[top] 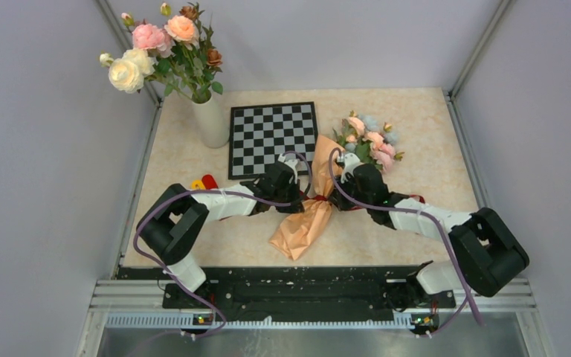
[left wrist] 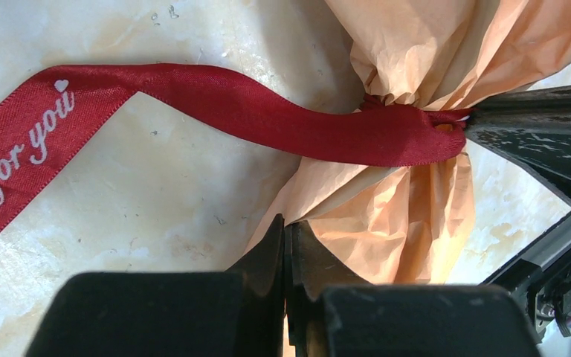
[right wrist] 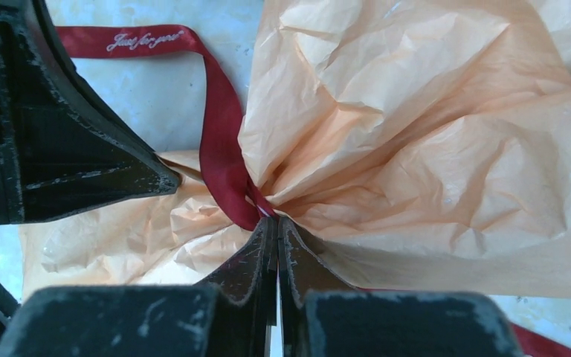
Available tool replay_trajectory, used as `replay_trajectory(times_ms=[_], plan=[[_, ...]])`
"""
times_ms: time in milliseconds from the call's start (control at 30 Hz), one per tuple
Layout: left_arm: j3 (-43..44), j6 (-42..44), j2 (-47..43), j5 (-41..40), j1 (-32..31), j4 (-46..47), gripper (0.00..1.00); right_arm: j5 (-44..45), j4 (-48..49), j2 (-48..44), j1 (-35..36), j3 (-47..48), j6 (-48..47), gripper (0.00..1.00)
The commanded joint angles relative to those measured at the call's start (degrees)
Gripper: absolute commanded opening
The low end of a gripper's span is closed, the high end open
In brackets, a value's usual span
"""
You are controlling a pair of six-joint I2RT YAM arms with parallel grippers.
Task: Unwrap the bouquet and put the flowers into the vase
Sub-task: Untie the ribbon from the wrapping paper.
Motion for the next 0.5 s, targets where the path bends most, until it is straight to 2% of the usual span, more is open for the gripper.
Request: replay_trajectory(times_ms=[0,467], plan=[[0.4,-0.6,-2.1,-2.0,0.1,-1.1,0.00,2.3,3.3,-4.8,-0.5,-1.4,0.8,0.00],[0.3,-1.7,-1.4,-2.8,0.6,-1.6,0.00,4.9,4.6,-11.0,-0.5,-8.5,4.4,0.00]])
